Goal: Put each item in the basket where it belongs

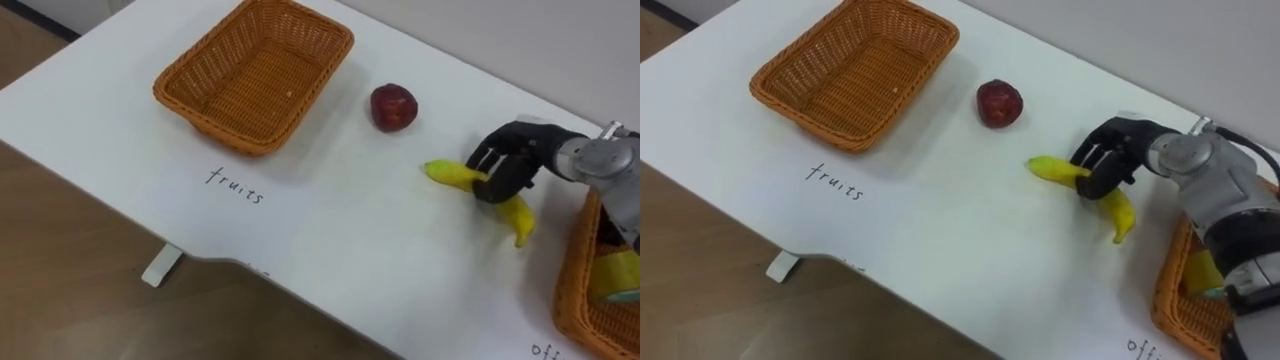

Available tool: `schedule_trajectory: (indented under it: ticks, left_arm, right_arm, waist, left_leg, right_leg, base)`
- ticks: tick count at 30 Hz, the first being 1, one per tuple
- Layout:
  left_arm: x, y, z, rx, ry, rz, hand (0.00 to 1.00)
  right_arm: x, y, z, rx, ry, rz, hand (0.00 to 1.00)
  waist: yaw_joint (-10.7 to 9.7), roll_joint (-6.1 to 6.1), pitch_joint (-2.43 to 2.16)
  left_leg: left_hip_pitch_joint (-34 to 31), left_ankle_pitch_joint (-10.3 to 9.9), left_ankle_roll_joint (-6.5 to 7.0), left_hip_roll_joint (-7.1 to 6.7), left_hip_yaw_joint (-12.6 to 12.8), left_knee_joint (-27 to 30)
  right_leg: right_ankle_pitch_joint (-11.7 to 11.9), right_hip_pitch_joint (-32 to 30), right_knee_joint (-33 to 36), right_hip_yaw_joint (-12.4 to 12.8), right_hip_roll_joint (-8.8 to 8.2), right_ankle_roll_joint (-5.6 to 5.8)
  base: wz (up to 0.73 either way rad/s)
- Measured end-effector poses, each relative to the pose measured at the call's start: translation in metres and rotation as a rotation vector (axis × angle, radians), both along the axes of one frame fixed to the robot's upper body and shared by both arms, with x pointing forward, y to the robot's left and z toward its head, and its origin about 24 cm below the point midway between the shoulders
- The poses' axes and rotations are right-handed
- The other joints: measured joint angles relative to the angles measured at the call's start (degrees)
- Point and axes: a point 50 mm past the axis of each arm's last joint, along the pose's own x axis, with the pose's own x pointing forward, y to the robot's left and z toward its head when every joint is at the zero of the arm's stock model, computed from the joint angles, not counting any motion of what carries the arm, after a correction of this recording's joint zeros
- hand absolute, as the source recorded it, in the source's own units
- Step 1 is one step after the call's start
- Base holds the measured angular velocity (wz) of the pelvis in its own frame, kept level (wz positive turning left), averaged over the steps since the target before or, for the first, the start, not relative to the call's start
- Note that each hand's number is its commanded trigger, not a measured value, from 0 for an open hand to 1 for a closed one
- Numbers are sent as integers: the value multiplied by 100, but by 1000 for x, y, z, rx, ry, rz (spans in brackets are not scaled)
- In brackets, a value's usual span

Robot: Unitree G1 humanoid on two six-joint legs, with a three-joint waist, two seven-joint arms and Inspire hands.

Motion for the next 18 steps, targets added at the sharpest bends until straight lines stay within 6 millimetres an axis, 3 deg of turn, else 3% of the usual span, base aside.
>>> schedule_trajectory:
  ticks: [2, 7, 14, 18]
  left_arm:
    - [2, 0, 1, 1, -16, -6, 0]
    - [-3, 0, 1, 5, -19, -5, 0]
    - [-14, -1, -2, -9, 1, 29, 0]
    - [-15, -4, -3, -16, 2, 27, 0]
  right_arm:
    - [1, 4, 3, 2, -15, 21, 100]
    - [5, 20, 22, -18, -98, 98, 100]
    - [6, 49, 60, 16, -255, 218, 100]
    - [4, 59, 70, 10, -295, 257, 100]
  waist:
    - [-32, -2, -14]
    - [-216, -16, -124]
    - [-344, -26, -181]
    - [-347, -17, -174]
  left_leg:
    - [33, 6, 4, -3, 1, -8]
    - [330, 32, 20, -10, 23, -172]
    - [843, 37, 30, -17, 23, -398]
    - [960, 34, 38, -42, -26, -371]
  right_leg:
    - [0, 27, 1, 17, -5, 0]
    - [-12, 246, 0, 25, -27, 19]
    - [-56, 713, -5, 0, -49, 91]
    - [-70, 863, -2, -28, -63, 114]
  base:
    - [0]
    - [0]
    - [1]
    - [8]
